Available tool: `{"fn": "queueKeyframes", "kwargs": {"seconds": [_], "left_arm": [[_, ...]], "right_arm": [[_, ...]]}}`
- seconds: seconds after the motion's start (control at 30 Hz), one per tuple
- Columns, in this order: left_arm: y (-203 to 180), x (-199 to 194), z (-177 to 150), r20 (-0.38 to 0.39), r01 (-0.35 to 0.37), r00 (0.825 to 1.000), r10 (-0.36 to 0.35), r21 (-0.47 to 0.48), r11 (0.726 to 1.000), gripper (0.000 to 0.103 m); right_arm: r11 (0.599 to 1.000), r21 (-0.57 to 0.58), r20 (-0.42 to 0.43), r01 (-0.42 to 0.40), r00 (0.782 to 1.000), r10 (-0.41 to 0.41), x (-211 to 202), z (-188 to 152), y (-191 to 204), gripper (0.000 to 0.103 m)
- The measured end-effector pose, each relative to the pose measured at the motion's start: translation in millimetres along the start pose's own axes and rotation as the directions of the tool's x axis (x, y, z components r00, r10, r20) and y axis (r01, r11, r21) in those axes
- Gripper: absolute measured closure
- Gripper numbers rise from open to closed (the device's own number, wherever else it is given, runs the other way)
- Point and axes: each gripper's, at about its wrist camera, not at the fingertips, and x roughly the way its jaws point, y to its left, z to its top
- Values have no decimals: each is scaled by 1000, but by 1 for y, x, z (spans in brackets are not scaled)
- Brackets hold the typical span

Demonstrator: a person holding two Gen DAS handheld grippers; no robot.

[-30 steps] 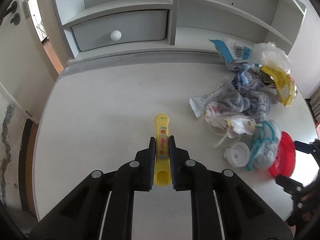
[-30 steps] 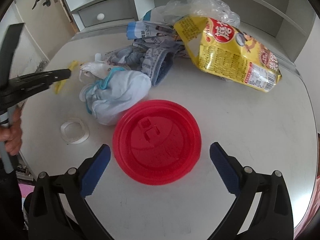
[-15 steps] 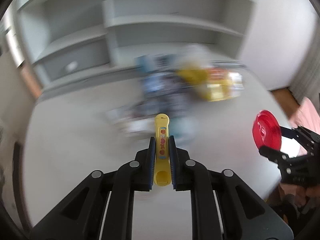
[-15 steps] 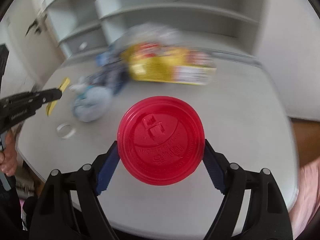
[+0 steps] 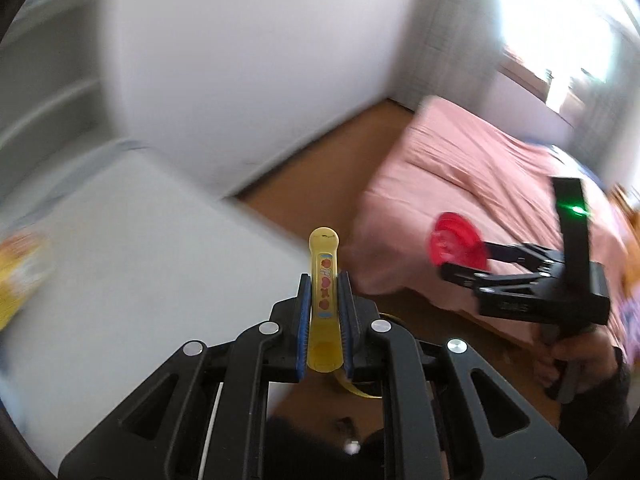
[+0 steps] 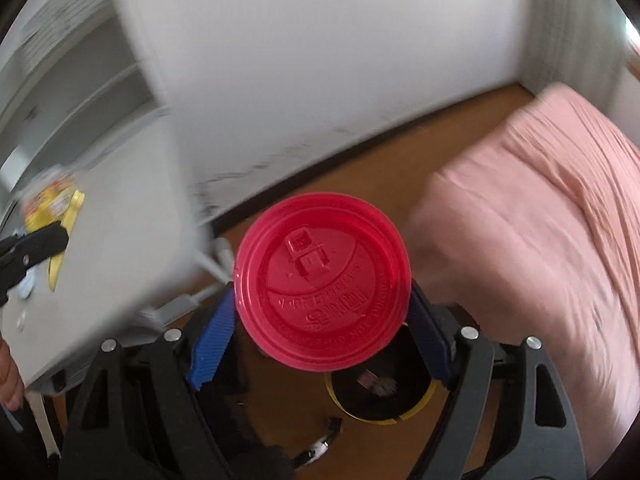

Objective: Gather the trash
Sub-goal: 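Carry both items over the bin and open both tools to drop them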

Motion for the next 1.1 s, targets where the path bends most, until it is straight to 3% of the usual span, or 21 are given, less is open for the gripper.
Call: {"fn": "queueKeyframes", "kwargs": {"seconds": [0.13,0.3,0.37,0.43,0.5,0.53,0.63,0.77,0.9,1.1], "left_arm": [[-53,67,-3,-90,98,992,-89,95,991,91],[-89,154,-24,-246,186,958,-146,148,971,91],[-92,191,-34,-328,235,927,-180,136,962,91],[-88,221,-46,-371,206,919,-135,159,966,91],[-91,247,-57,-423,223,895,-139,156,962,91],[-91,258,-62,-435,213,892,-125,160,964,91],[-92,296,-83,-505,218,855,-122,135,967,91],[-86,315,-107,-556,222,822,-124,112,969,91],[-87,325,-114,-569,238,812,-133,114,965,91],[-86,321,-113,-565,266,809,-161,107,958,87]], "right_arm": [[992,119,-55,42,998,-35,20,-29,-67,24],[979,198,-169,42,986,-8,66,-70,-116,24],[976,217,-225,35,974,15,92,-90,-127,24],[973,229,-272,26,961,38,114,-104,-129,24],[968,248,-327,21,943,64,138,-124,-138,24],[966,258,-349,17,934,77,147,-132,-141,24],[954,299,-415,7,901,124,176,-159,-149,24],[946,324,-448,1,881,152,190,-175,-152,24],[943,333,-451,-7,877,166,195,-176,-156,24],[937,350,-413,-18,894,172,186,-161,-160,22]]}}
